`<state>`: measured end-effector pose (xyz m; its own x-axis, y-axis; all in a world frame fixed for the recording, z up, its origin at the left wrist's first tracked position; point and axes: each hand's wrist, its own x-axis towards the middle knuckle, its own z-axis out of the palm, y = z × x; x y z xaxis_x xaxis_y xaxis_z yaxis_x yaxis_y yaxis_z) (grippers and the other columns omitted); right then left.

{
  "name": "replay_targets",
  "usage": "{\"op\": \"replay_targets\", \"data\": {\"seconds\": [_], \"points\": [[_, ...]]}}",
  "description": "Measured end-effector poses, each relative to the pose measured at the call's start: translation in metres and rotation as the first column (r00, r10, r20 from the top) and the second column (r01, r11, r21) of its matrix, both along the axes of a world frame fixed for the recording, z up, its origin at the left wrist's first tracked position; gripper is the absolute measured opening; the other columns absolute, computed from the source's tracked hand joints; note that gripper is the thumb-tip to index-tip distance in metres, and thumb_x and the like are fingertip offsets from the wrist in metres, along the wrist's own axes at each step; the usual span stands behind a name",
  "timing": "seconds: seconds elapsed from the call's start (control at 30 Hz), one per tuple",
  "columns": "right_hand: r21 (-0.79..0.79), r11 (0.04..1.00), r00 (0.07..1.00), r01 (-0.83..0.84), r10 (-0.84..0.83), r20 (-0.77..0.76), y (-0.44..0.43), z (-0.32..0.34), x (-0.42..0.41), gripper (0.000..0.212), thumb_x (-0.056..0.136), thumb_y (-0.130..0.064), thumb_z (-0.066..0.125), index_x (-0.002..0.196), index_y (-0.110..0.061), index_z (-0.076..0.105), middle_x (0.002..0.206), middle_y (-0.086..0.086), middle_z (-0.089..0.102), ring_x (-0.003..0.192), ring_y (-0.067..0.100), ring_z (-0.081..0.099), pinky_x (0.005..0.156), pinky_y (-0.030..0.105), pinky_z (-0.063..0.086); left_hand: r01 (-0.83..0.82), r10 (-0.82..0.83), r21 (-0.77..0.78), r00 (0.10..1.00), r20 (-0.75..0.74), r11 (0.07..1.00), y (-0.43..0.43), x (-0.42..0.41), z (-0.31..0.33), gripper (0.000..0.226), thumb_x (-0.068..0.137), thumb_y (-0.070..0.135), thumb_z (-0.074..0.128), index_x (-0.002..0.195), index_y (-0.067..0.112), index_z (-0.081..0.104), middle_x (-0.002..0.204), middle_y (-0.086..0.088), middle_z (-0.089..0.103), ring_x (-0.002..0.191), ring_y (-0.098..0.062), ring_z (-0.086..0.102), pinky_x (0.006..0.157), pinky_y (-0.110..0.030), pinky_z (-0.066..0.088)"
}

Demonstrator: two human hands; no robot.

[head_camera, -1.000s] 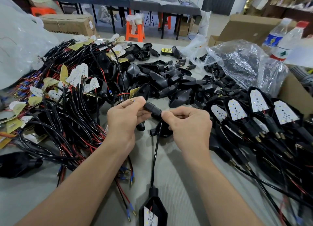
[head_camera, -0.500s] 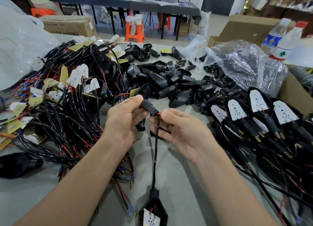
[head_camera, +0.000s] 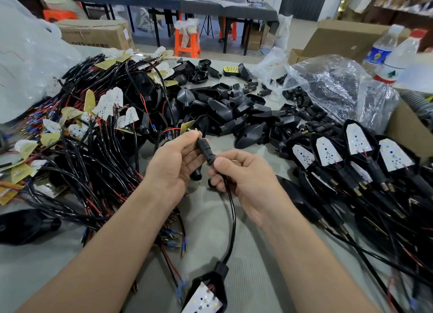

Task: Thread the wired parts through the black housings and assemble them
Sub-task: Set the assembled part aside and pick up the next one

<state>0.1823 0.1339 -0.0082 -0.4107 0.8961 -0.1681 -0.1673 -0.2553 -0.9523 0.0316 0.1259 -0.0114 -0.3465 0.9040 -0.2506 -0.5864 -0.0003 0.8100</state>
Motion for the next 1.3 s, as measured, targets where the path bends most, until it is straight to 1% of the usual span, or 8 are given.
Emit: {"op": "replay_targets", "data": {"seconds": [0.33,0.43,0.53,0.77,0.97,1.03,1.17,1.3], "points": [[-0.001,0.945,0.943,0.327,-0.327,-0.059,0.011,-0.009,0.006,0.014,0.08,0.001,0.081,0.083,-0.003,0.068,0.066,0.011,0.07,0.05,0.013,0.06,0.047,0.018,0.047,0.065,-0.064,0.015,0.997,-0.042,0.998,-0.002,-0.002,0.001,0.014,0.097,0.013,0.064,0.089,0.012,0.075,0.08,-0.002,0.077,0.07,-0.011,0.074,0.06,-0.02,0.057],[-0.049,0.98,0.981,0.193,-0.194,-0.017,0.014,-0.007,0.009,0.012,0.092,-0.012,0.073,0.085,-0.004,0.069,0.07,0.012,0.071,0.051,0.013,0.06,0.047,0.019,0.047,0.0,0.002,0.026,0.997,-0.076,1.0,-0.003,-0.001,0.003,0.012,0.096,0.01,0.066,0.088,0.011,0.074,0.078,-0.002,0.076,0.065,-0.009,0.07,0.057,-0.018,0.056],[-0.021,0.998,0.997,0.064,-0.063,0.039,0.012,-0.004,0.012,0.01,0.097,-0.003,0.062,0.094,-0.002,0.072,0.074,0.013,0.073,0.056,0.014,0.063,0.05,0.02,0.05,-0.108,0.11,0.02,0.982,-0.152,0.994,-0.004,-0.001,0.004,0.011,0.092,0.01,0.072,0.085,0.015,0.078,0.076,0.0,0.074,0.062,-0.005,0.066,0.059,-0.015,0.054],[0.249,0.965,0.941,0.08,-0.155,0.301,0.002,-0.006,0.004,0.013,0.085,-0.005,0.074,0.084,-0.017,0.077,0.066,0.009,0.074,0.054,0.012,0.064,0.051,0.021,0.05,-0.277,0.277,0.037,0.924,-0.262,0.96,-0.005,-0.001,0.002,0.021,0.083,0.011,0.082,0.065,0.023,0.081,0.063,0.005,0.068,0.054,-0.004,0.055,0.055,-0.015,0.049],[0.383,0.923,0.906,-0.048,-0.121,0.406,-0.002,-0.012,-0.006,0.014,0.088,-0.035,0.068,0.086,-0.022,0.074,0.073,0.012,0.072,0.057,0.024,0.059,0.056,0.039,0.049,0.047,-0.015,0.077,0.929,-0.37,0.996,-0.006,0.0,0.002,0.02,0.086,0.012,0.078,0.067,0.019,0.078,0.062,0.002,0.061,0.056,-0.008,0.052,0.054,-0.016,0.047],[0.358,0.932,0.918,-0.061,-0.089,0.387,-0.002,-0.012,-0.006,0.018,0.091,-0.031,0.067,0.082,-0.016,0.072,0.072,0.011,0.073,0.055,0.019,0.06,0.053,0.033,0.046,0.107,-0.078,0.072,0.941,-0.329,0.992,-0.005,0.0,0.004,0.026,0.09,0.013,0.073,0.064,0.019,0.075,0.062,0.001,0.059,0.055,-0.008,0.051,0.052,-0.016,0.046],[0.291,0.942,0.924,-0.171,0.051,0.379,-0.003,-0.009,-0.008,0.028,0.095,-0.024,0.067,0.068,-0.017,0.065,0.07,0.011,0.073,0.054,0.015,0.06,0.05,0.021,0.044,-0.068,0.085,0.098,0.979,-0.187,0.993,-0.001,-0.012,0.009,0.027,0.093,0.009,0.071,0.067,0.014,0.074,0.062,0.001,0.063,0.051,-0.006,0.057,0.05,-0.014,0.047],[0.204,0.946,0.934,-0.25,0.18,0.309,-0.004,-0.004,-0.01,0.027,0.097,-0.025,0.064,0.071,-0.019,0.065,0.07,0.011,0.073,0.05,0.014,0.058,0.046,0.021,0.039,-0.122,0.146,0.131,0.971,-0.191,0.984,-0.001,-0.01,0.009,0.022,0.093,0.011,0.072,0.071,0.011,0.072,0.063,0.0,0.063,0.053,-0.006,0.057,0.053,-0.014,0.049]]}}
